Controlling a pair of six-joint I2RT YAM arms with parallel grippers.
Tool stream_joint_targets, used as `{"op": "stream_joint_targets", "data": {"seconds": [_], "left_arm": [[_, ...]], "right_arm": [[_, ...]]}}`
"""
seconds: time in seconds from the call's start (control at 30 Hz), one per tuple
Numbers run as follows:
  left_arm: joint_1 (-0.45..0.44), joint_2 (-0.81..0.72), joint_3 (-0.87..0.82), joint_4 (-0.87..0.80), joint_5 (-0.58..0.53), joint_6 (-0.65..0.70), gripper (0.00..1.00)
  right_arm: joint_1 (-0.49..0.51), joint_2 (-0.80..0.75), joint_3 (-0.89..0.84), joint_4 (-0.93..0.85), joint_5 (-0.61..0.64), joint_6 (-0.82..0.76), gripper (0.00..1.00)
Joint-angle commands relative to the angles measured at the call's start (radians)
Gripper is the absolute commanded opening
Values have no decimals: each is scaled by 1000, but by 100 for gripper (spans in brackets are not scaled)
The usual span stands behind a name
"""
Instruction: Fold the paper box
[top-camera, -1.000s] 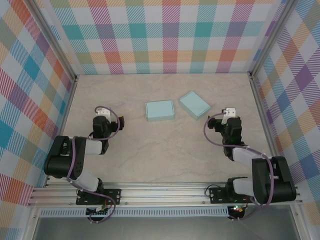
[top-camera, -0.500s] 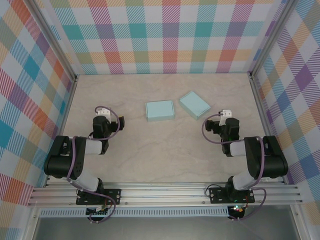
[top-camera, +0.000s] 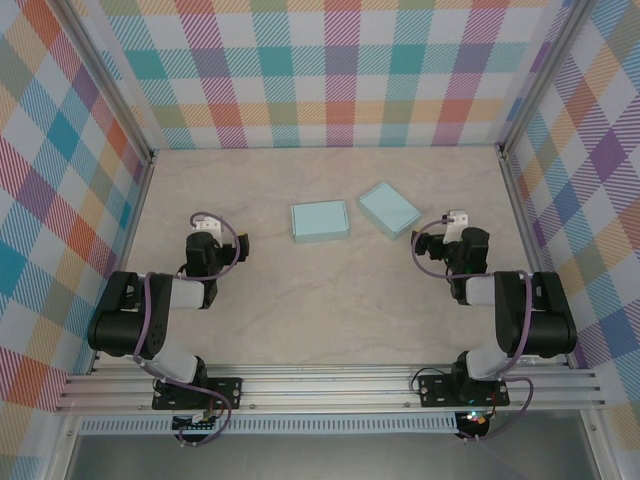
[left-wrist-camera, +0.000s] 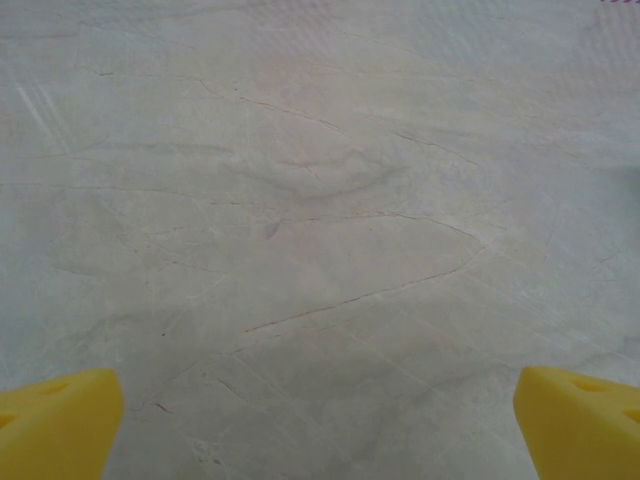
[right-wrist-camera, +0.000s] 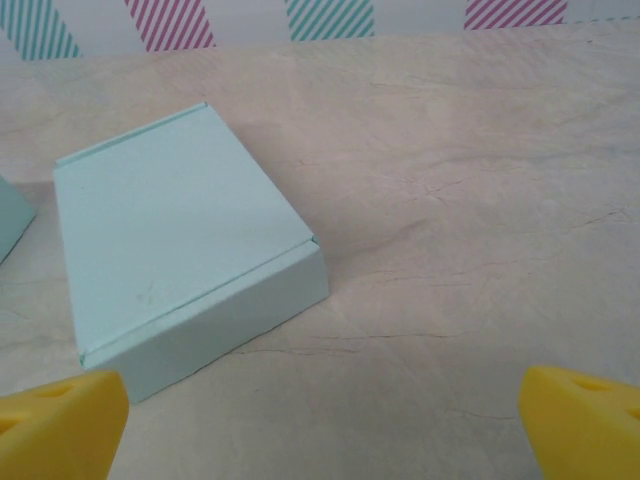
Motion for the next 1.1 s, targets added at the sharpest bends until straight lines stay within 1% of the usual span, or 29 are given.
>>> {"op": "stream_joint_targets", "data": {"seconds": [0.0,0.1,1.07], "left_arm": [[10,7,11,11,11,-9,100],[9,5,11,11,12,-8,100],[9,5,11,11,11,-9,100]], "right_arm": [[-9,1,1,21,-57,-10,100],[-8,1,6,11,-25,2,100],[-6,1,5,11,-24,2,100]]}}
